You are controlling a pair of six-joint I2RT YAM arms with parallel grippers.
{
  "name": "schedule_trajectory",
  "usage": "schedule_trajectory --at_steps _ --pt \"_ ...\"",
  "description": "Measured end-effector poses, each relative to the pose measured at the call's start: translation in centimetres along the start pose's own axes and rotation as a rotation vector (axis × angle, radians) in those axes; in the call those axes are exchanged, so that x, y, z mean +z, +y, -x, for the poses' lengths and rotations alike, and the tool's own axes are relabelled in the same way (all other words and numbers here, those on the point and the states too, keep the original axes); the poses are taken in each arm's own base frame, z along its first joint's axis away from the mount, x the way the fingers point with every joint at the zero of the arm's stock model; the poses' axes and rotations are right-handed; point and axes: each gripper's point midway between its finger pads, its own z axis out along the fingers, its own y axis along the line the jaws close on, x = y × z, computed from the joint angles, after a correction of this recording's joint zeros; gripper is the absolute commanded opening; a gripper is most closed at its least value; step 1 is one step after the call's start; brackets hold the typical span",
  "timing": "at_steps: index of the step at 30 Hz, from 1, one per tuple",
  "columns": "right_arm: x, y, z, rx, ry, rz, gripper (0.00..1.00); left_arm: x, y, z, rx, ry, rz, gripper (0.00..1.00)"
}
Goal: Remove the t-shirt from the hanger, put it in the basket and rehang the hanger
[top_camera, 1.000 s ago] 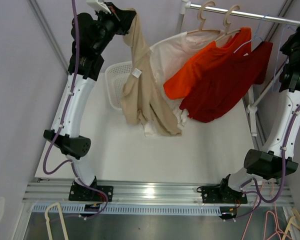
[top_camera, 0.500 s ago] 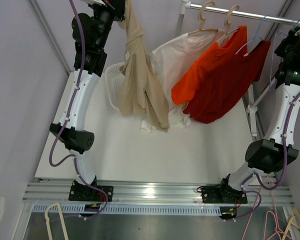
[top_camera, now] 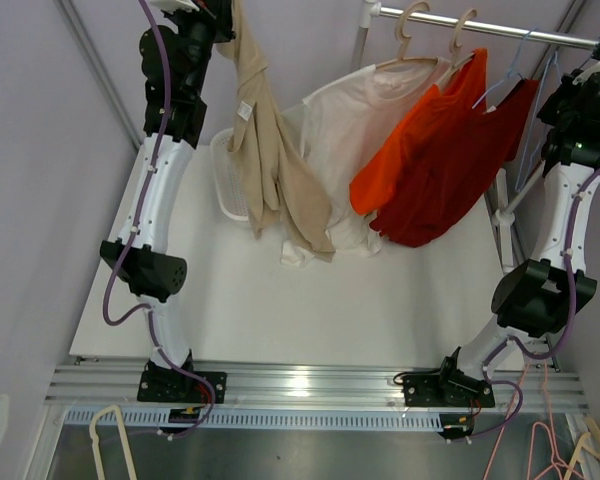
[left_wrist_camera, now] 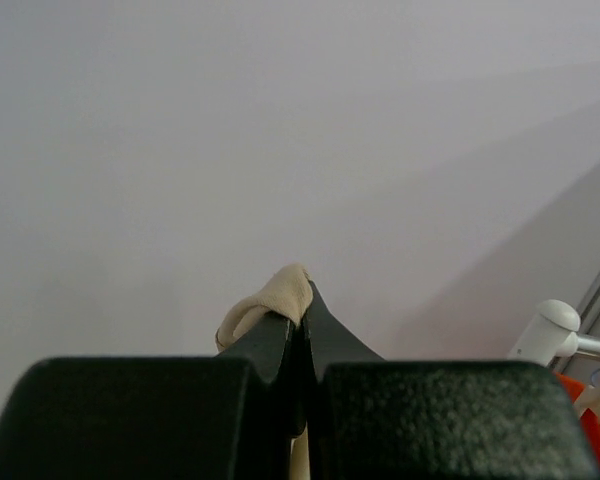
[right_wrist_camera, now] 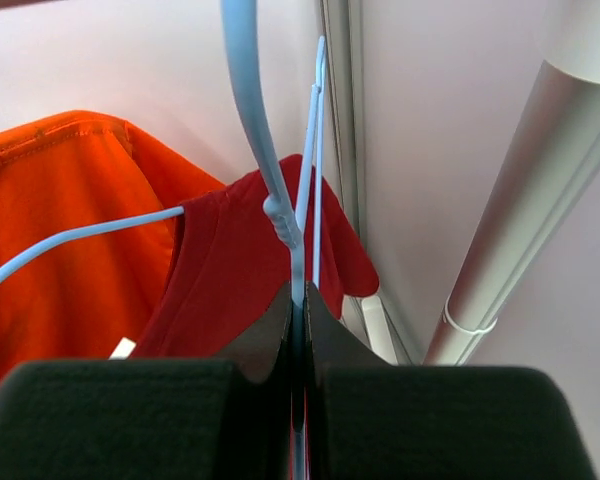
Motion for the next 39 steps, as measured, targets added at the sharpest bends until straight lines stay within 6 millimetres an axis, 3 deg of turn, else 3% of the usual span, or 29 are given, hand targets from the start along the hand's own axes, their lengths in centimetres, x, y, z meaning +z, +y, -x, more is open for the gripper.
schedule_trajectory --at_steps 4,8,13,15,20,24,31,34,37,39 --pt "0.0 0.0 -0.1 -0.001 -0.016 0.001 0.0 -0.1 1.3 -0.6 0.008 0.023 0.027 0.01" --pt "-0.3 0.0 -0.5 0.003 -0.008 0.002 0.53 -0.1 2.4 -1.0 0.019 0.036 0.05 0.01" --pt "-0.3 -0.1 -1.6 0.005 0.026 -0.001 0.57 -0.2 3.3 -1.6 0.034 0.057 0.068 0.01" --pt "-0.4 -0.2 -1.5 0.004 0.027 -0.005 0.66 -0.3 3.6 -1.6 0.041 0.061 0.072 0.01" --pt "-2.0 -0.6 -0.8 -0.013 0.032 -0.033 0.78 -0.4 5.0 -3.0 0.057 0.088 0.096 0.01" --pt "-5.0 -0.5 2.1 -0.023 -0.022 -0.053 0.84 -0.9 6.9 -6.7 0.063 0.162 0.132 0.01" --pt "-12.7 0.4 8.5 -0.034 -0.184 -0.05 0.95 -1.7 10.1 -13.9 0.061 0.302 0.196 0.01" --pt "-14.7 1.0 9.8 -0.031 -0.217 -0.03 0.96 -2.8 11.2 -17.1 0.047 0.374 0.217 0.01" --pt "-15.3 1.8 10.1 -0.017 -0.215 0.007 0.97 -4.6 12.3 -20.8 0.007 0.46 0.259 0.01" --pt "-15.3 2.3 9.7 -0.002 -0.198 0.033 0.98 -6.8 13.6 -23.8 -0.03 0.566 0.347 0.01"
